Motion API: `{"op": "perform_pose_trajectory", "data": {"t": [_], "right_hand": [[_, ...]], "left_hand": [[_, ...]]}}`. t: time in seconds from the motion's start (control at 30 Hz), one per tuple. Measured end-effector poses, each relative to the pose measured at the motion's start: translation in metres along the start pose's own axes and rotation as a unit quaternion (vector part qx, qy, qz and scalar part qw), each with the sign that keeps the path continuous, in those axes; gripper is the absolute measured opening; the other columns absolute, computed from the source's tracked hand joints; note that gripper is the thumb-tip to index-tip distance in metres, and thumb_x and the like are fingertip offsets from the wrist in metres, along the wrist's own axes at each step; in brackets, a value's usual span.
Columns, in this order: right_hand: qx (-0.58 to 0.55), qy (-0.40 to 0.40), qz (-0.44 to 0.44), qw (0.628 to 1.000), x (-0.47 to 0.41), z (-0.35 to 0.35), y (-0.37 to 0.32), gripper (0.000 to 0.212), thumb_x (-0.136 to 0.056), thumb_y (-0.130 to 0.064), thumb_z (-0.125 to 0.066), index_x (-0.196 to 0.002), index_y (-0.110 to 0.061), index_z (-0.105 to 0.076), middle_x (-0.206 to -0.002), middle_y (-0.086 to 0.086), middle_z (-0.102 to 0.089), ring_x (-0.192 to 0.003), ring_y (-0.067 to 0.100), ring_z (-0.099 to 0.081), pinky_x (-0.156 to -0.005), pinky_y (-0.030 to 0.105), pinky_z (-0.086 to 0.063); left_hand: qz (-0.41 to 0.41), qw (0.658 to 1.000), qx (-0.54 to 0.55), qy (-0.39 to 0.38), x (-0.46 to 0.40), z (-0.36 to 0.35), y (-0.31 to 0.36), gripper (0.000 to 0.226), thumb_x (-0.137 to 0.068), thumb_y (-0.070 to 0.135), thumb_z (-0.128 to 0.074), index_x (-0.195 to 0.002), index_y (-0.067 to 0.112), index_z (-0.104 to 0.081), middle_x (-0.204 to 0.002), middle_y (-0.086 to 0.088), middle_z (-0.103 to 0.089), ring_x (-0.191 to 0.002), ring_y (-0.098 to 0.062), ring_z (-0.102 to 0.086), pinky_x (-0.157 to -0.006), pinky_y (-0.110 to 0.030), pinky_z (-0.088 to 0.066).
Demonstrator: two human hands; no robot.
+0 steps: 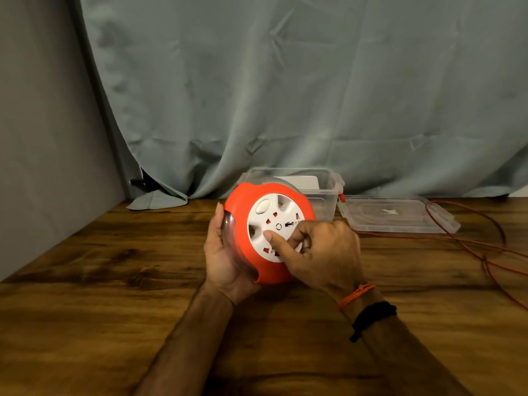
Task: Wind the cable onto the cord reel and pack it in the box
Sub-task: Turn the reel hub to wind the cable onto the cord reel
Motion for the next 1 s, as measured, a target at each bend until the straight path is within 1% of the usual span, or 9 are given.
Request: {"op": "perform_pose_trajectory", "data": {"t": [0.13, 0.23, 0.3, 0.4, 0.6, 0.73, 0.8, 0.9, 1.0], "right_hand": [[-0.043, -0.04, 0.03, 0.998, -0.006, 0.01, 0.008, 0.024, -0.075, -0.05, -0.068, -0.08, -0.028, -0.061, -0.044, -0.02, -0.036, -0.052, 0.006, -0.052, -0.065, 0.036, -0.056], [-0.016, -0.092, 0.052, 0.994, -0.007, 0.013, 0.01, 0.042, -0.076, -0.043, -0.064, -0.115, -0.03, -0.056, -0.048, -0.014, -0.039, -0.058, 0.015, -0.057, -0.073, 0.039, -0.055], [0.009, -0.118, 0.062, 0.991, -0.007, 0.011, 0.009, 0.054, -0.077, -0.043, -0.062, -0.129, -0.031, -0.05, -0.051, -0.016, -0.036, -0.061, 0.019, -0.058, -0.073, 0.038, -0.055], [0.016, -0.13, 0.071, 0.989, -0.006, 0.01, 0.01, 0.06, -0.078, -0.044, -0.061, -0.135, -0.035, -0.046, -0.057, -0.019, -0.034, -0.062, 0.02, -0.059, -0.072, 0.038, -0.056], [0.052, -0.141, 0.068, 0.986, -0.005, 0.007, 0.013, 0.063, -0.079, -0.049, -0.057, -0.139, -0.038, -0.041, -0.069, -0.01, -0.047, -0.075, 0.02, -0.062, -0.083, 0.039, -0.054], [0.077, -0.122, 0.039, 0.989, -0.002, 0.007, 0.013, 0.066, -0.073, -0.062, -0.057, -0.133, -0.037, -0.045, -0.078, -0.005, -0.061, -0.084, 0.021, -0.063, -0.086, 0.038, -0.051], [0.093, -0.089, -0.001, 0.992, 0.0, 0.006, 0.012, 0.068, -0.064, -0.078, -0.052, -0.116, -0.034, -0.055, -0.085, -0.004, -0.067, -0.088, 0.02, -0.063, -0.084, 0.034, -0.049], [0.109, -0.017, -0.046, 0.993, 0.003, 0.001, 0.002, 0.069, -0.062, -0.089, -0.044, -0.066, -0.022, -0.062, -0.064, -0.007, -0.065, -0.072, 0.018, -0.062, -0.064, 0.026, -0.043], [0.067, -0.001, -0.041, 0.997, 0.004, -0.004, -0.004, 0.072, -0.074, -0.081, -0.046, -0.047, -0.016, -0.055, -0.047, -0.006, -0.058, -0.055, 0.012, -0.056, -0.051, 0.021, -0.036]], "left_hand": [[0.007, 0.998, 0.038, -0.04, -0.001, 0.0, 0.001, 0.078, -0.09, 0.071, -0.032, -0.132, 0.013, -0.061, -0.134, -0.019, -0.06, -0.124, -0.038, -0.056, -0.096, -0.052, -0.049], [0.024, 0.995, 0.063, -0.076, 0.001, -0.001, 0.001, 0.081, -0.093, 0.07, -0.026, -0.139, 0.009, -0.053, -0.141, -0.022, -0.053, -0.13, -0.04, -0.049, -0.103, -0.055, -0.041], [0.03, 0.995, 0.059, -0.07, 0.001, 0.002, 0.0, 0.077, -0.092, 0.069, -0.031, -0.137, 0.01, -0.056, -0.139, -0.021, -0.056, -0.128, -0.039, -0.052, -0.1, -0.054, -0.045], [0.013, 0.999, 0.016, -0.025, 0.0, 0.007, -0.001, 0.074, -0.086, 0.07, -0.043, -0.132, 0.015, -0.061, -0.134, -0.019, -0.061, -0.122, -0.038, -0.058, -0.09, -0.052, -0.052], [0.004, 0.999, -0.024, 0.029, 0.0, 0.009, 0.001, 0.073, -0.081, 0.072, -0.045, -0.127, 0.019, -0.065, -0.13, -0.017, -0.064, -0.117, -0.037, -0.062, -0.085, -0.051, -0.055], [0.0, 0.999, -0.033, 0.03, 0.0, 0.008, 0.001, 0.072, -0.08, 0.071, -0.048, -0.125, 0.019, -0.067, -0.128, -0.017, -0.066, -0.117, -0.037, -0.062, -0.087, -0.05, -0.055], [-0.004, 0.999, -0.043, 0.022, 0.0, 0.006, 0.0, 0.07, -0.079, 0.07, -0.05, -0.123, 0.018, -0.068, -0.127, -0.017, -0.066, -0.117, -0.036, -0.062, -0.09, -0.049, -0.054], [0.001, 0.999, -0.041, 0.016, 0.001, 0.002, -0.002, 0.072, -0.077, 0.069, -0.055, -0.125, 0.016, -0.067, -0.129, -0.019, -0.064, -0.12, -0.037, -0.06, -0.095, -0.052, -0.052], [0.005, 0.999, -0.037, 0.018, 0.001, 0.002, -0.002, 0.071, -0.077, 0.07, -0.053, -0.121, 0.017, -0.07, -0.124, -0.016, -0.068, -0.115, -0.035, -0.064, -0.092, -0.05, -0.054]]}}
Point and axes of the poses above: each hand's wrist, its own x-axis away from the middle knuckle, its own z-axis out of the back of the hand, y = z × x, the point moved 3 cm from there along -x, towards the middle knuckle
